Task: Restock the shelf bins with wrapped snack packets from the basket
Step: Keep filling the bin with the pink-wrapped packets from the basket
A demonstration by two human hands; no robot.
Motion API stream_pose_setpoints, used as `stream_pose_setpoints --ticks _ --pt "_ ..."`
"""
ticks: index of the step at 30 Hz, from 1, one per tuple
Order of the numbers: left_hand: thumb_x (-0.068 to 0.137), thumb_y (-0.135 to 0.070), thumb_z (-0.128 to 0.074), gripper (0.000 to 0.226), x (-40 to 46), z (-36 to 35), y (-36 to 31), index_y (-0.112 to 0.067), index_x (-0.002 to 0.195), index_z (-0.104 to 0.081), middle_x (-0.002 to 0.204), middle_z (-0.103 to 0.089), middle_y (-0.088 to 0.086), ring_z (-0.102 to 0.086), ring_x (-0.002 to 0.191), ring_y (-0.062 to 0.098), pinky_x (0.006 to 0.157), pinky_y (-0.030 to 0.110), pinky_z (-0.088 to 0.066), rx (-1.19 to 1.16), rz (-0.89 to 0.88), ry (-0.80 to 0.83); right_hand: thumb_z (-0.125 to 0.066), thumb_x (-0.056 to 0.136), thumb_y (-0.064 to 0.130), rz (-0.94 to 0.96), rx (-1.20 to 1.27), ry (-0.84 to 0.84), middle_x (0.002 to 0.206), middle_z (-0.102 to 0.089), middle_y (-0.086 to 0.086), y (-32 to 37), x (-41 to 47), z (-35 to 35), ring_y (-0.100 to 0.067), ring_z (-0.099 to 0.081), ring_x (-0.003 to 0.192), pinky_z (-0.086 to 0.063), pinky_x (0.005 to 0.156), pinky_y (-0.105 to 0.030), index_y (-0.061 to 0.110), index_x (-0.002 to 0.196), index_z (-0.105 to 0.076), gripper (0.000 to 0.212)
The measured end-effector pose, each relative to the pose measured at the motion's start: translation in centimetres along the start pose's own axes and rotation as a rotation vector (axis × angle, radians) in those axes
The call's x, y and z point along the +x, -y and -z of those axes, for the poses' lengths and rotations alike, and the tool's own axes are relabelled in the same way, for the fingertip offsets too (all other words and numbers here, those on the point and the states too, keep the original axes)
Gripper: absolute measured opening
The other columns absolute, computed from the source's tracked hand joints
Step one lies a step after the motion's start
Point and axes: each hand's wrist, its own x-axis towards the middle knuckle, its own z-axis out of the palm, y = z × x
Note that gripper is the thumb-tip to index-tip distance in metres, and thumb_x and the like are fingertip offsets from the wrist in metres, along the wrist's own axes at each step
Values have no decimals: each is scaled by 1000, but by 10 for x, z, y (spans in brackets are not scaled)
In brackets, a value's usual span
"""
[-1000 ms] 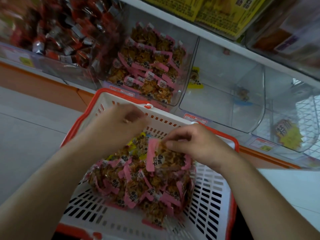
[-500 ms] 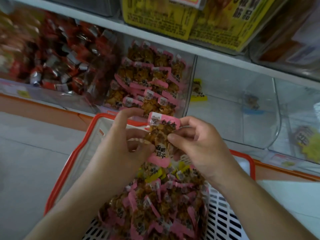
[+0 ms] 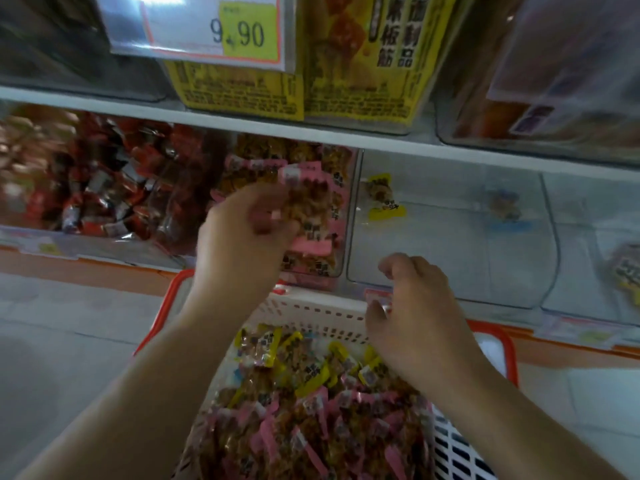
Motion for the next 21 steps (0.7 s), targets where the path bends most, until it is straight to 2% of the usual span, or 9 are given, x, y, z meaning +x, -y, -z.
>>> stream_pose_setpoints --ticks 1,4,5,7,9,10,12,16,21 --pt "87 -23 -80 39 18 -8 -5 -33 125 -72 105 -73 -22 -68 95 -4 87 24 -56 51 -46 -20 -64 101 27 4 6 -2 141 -50 1 0 -1 1 -16 -41 132 -41 110 -29 19 148 -44 52" --pt "92 -23 -74 32 61 -34 -17 -27 123 -71 103 -72 -14 -62 86 -9 77 12 -50 191 -166 -21 -62 102 30 1 20 9 141 -47 3 1 -3 3 -15 -40 132 -41 111 -29 21 150 -40 54" --pt "93 -20 -72 31 71 -43 -18 -25 124 -70 108 -72 -10 -64 91 -4 78 14 -49 243 -200 -8 -62 102 30 2 14 21 140 -47 4 1 -2 4 -14 -40 130 -41 110 -29 21 149 -38 53" --pt "94 -17 -70 35 86 -59 -12 -21 128 -67 121 -71 0 -65 110 16 84 23 -46 365 -245 38 -61 102 31 4 19 31 137 -47 4 1 -1 4 -14 -40 128 -42 108 -29 22 147 -38 52" --pt "94 -19 -70 37 94 -72 1 -23 131 -67 125 -70 4 -62 119 26 91 31 -49 483 -283 99 -61 101 32 3 28 27 135 -47 5 2 2 5 -15 -40 126 -42 107 -30 23 145 -39 50" --pt "93 -22 -70 38 95 -76 7 -25 131 -67 128 -67 6 -58 124 30 97 37 -49 557 -300 117 -61 101 33 -1 28 28 134 -47 5 3 3 5 -15 -40 125 -42 107 -30 24 144 -39 49" --pt "91 -27 -71 44 94 -82 18 -28 135 -63 139 -57 8 -44 132 37 107 49 -39 692 -306 106 -60 101 33 -5 10 36 133 -48 5 4 4 4 -16 -39 125 -42 108 -32 24 141 -41 46" --pt "93 -31 -69 49 91 -87 23 -29 140 -58 147 -44 8 -33 136 40 110 54 -33 790 -326 52 -59 101 33 11 -37 45 129 -50 4 5 5 2 -17 -39 123 -41 109 -32 23 138 -45 41" --pt "98 -39 -61 49 90 -87 26 -33 146 -53 151 -42 6 -31 139 40 114 56 -31 755 -295 85 -62 99 31 18 -34 36 128 -52 2 1 6 1 -18 -41 123 -43 108 -35 21 135 -49 39"
